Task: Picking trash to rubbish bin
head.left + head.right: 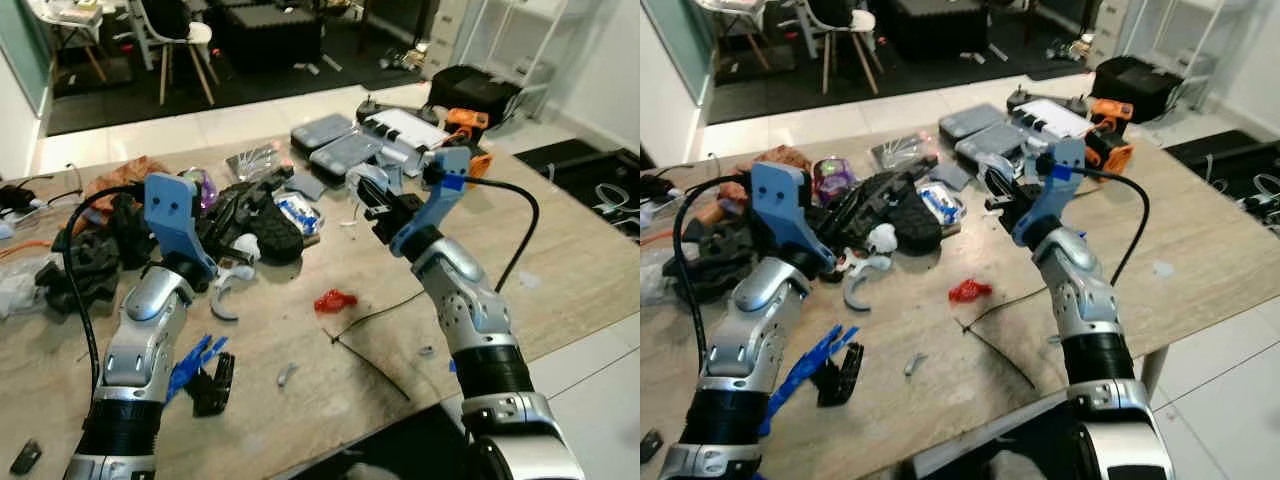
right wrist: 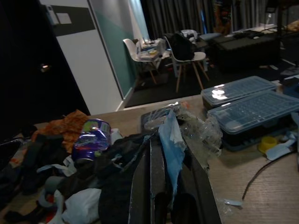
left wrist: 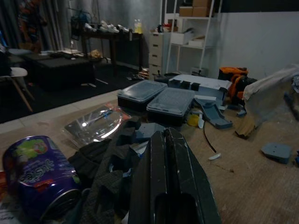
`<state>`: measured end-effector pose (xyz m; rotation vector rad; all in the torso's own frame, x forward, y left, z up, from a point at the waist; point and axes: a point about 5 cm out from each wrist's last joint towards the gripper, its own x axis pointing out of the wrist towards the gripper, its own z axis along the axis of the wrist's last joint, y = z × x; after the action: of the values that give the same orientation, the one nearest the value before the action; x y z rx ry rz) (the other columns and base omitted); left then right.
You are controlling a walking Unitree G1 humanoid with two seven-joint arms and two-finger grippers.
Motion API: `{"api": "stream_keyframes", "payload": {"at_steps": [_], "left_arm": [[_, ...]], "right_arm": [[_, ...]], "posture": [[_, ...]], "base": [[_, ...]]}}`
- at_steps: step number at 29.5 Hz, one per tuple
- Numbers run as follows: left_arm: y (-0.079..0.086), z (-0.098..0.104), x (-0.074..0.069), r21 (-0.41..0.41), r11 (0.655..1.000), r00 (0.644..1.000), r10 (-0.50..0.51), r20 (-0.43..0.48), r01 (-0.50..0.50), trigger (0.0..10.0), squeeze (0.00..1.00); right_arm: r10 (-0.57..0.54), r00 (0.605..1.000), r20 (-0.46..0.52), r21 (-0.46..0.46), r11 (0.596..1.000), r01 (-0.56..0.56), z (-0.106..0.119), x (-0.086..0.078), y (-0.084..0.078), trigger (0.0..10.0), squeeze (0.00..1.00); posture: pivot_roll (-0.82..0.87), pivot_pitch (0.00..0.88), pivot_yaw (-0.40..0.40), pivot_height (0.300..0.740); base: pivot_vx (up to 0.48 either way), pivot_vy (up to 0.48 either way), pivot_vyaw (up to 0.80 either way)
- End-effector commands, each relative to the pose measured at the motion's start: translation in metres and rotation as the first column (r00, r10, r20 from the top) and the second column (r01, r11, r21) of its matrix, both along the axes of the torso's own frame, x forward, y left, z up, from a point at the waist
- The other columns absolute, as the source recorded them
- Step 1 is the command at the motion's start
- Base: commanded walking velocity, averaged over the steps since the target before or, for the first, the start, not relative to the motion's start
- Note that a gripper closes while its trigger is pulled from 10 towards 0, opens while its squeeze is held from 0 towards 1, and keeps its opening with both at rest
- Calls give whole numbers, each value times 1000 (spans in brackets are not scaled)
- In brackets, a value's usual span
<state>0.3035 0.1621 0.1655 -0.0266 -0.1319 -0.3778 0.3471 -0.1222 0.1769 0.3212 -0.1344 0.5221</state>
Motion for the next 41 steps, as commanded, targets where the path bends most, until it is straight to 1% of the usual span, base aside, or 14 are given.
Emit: {"api": "stream_keyframes", "payload": {"at_steps": [1, 10, 20, 26, 37, 41], "left_arm": [[0, -1, 1, 23, 1000, 1000, 6, 2, -6, 10000, 0], [-1, -1, 2, 45, 999, 1000, 6, 14, -6, 10000, 0], [-4, -4, 2, 57, 998, 1000, 6, 11, -6, 10000, 0], [-11, -8, 0, 43, 999, 1000, -2, 7, 2, 10000, 0], [-13, -14, 0, 77, 997, 1000, 4, 10, -4, 10000, 0], [-16, -14, 0, 70, 998, 1000, -2, 23, 1, 10000, 0]], "right_arm": [[2, 1000, -5, -6, 1000, -2, 0, 0, 2, 10000, 0], [-7, 1000, -6, -14, 1000, 7, 0, 1, 1, 10000, 0], [-27, 1000, -16, -34, 999, 26, -5, 1, -3, 10000, 0], [-30, 999, -23, -47, 998, 29, -9, 1, -5, 10000, 0], [-25, 999, -34, -55, 998, 23, -12, 2, -5, 10000, 0], [-23, 999, -38, -51, 998, 21, -12, 2, -5, 10000, 0]], "posture": [[34, 0, -38, 740], [30, 0, -35, 740], [28, 0, -33, 740], [26, 0, -31, 740], [27, 0, -30, 740], [29, 0, -29, 740]], "base": [[-244, 0, 0], [-193, 0, 0], [-330, 0, 0], [-340, 0, 0], [-328, 0, 0], [0, 0, 0]]}}
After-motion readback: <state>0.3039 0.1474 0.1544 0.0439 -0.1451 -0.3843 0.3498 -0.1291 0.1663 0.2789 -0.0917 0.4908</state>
